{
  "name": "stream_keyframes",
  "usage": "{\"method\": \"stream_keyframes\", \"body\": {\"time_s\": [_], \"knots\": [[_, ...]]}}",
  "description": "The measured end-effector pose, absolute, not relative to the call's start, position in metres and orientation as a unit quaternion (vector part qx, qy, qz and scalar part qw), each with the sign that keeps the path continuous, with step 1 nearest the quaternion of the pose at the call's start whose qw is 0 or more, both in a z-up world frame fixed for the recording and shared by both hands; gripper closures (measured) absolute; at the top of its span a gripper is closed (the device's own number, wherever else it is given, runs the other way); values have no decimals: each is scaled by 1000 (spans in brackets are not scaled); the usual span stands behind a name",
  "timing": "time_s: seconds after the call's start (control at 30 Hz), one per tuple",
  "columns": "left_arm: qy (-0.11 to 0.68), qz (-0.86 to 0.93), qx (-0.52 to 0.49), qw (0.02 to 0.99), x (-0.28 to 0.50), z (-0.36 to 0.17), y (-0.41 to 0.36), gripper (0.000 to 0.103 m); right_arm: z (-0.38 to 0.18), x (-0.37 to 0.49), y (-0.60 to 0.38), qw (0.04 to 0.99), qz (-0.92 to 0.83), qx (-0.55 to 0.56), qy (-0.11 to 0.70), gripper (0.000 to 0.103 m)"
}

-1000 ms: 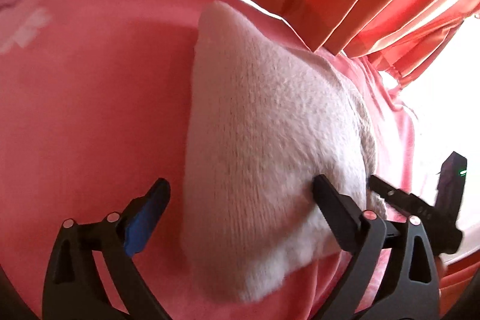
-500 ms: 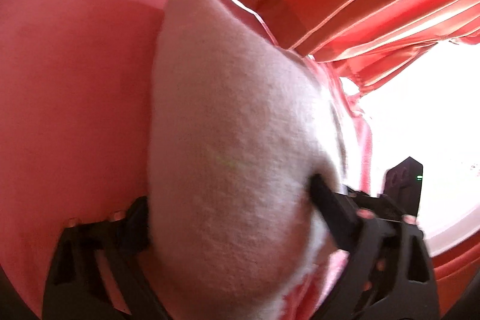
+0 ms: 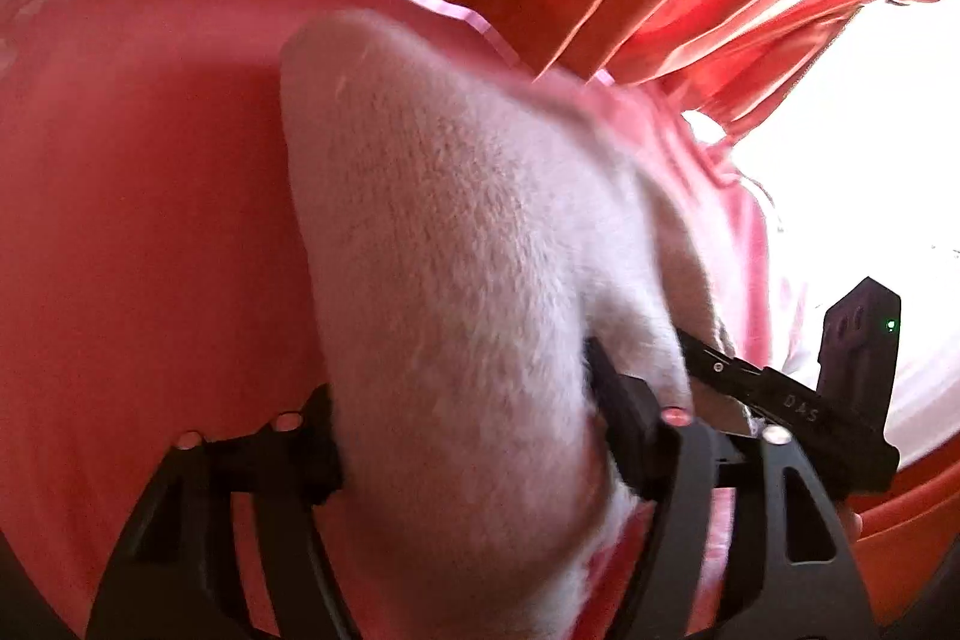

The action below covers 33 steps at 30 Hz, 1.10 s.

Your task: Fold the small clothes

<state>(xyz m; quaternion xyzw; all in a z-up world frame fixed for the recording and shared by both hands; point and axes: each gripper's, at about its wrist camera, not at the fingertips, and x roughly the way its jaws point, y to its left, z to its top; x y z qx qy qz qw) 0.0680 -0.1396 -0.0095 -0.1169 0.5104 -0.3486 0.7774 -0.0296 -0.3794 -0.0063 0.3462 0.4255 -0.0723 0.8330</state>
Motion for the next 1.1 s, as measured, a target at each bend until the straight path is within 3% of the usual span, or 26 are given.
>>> {"method": "stream_keyframes", "body": {"time_s": [0.07,0.13,0.23,0.3,0.33,0.37,0.4,0.43,0.57,0.9,1.1], "knots": [[512,-350,-138,772,72,-17,-133,20,-7,-30,-381,834,-66,353,419,56],[523,-346,-154,764,78,-24,-127,10,-11,-24,-381,832,-67,355,422,41],[532,-351,-192,746,86,-33,-119,9,-25,-15,-386,822,-50,383,418,35],[531,-355,-196,744,84,-32,-114,13,-27,-16,-389,818,-43,401,410,43],[524,-371,-201,740,83,-29,-114,30,-23,-17,-390,822,-41,399,405,54],[520,-376,-200,741,81,-24,-114,34,-17,-20,-388,828,-43,390,400,60],[515,-375,-196,746,79,-20,-114,38,-6,-24,-386,838,-40,382,387,73],[506,-381,-184,752,77,-11,-116,43,3,-28,-384,844,-39,381,376,74],[455,-421,-165,767,69,40,-125,49,55,-45,-376,872,-38,357,334,76],[244,-515,-149,808,20,244,-89,49,274,-100,-321,964,8,233,128,77],[106,-516,-153,836,11,332,-23,48,348,-81,-272,982,61,175,42,77]]}}
